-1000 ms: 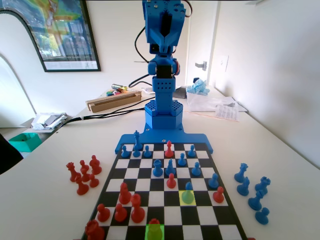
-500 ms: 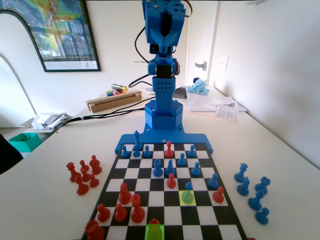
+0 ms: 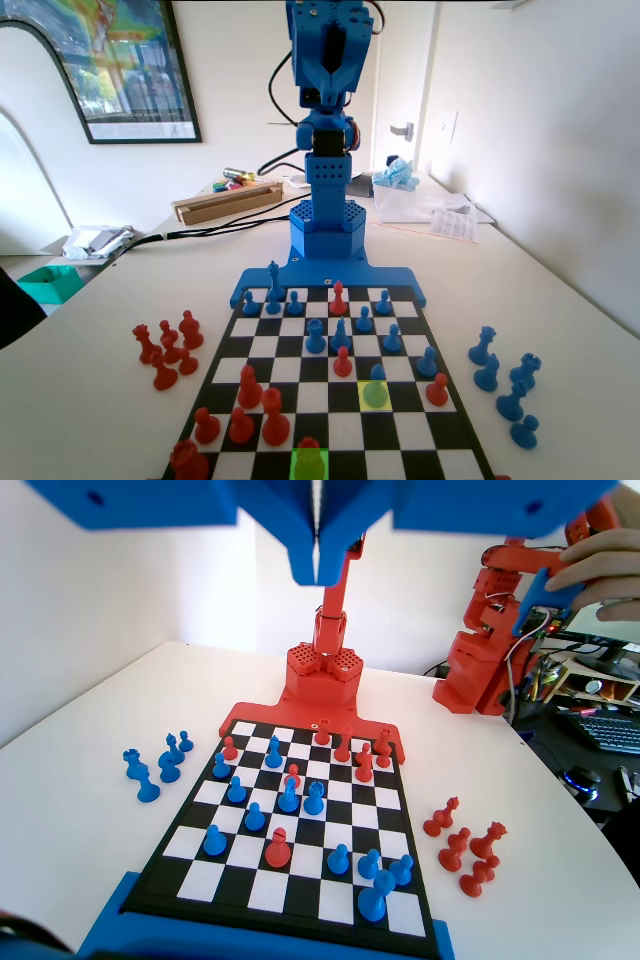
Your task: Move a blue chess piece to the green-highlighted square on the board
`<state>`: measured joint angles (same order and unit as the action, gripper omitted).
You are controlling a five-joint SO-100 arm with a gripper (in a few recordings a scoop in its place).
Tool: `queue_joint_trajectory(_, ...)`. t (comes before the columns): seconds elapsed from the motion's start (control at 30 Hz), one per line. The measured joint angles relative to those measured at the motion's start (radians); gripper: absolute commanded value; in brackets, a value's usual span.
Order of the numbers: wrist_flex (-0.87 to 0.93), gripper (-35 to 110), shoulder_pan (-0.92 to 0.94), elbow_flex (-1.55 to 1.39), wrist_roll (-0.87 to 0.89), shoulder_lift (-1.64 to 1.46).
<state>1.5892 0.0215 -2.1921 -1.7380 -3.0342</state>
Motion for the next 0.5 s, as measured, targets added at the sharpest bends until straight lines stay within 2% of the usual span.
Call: queue_joint_trajectory(0.5, 0.000, 1, 0.003, 0.000, 0.000, 0.000)
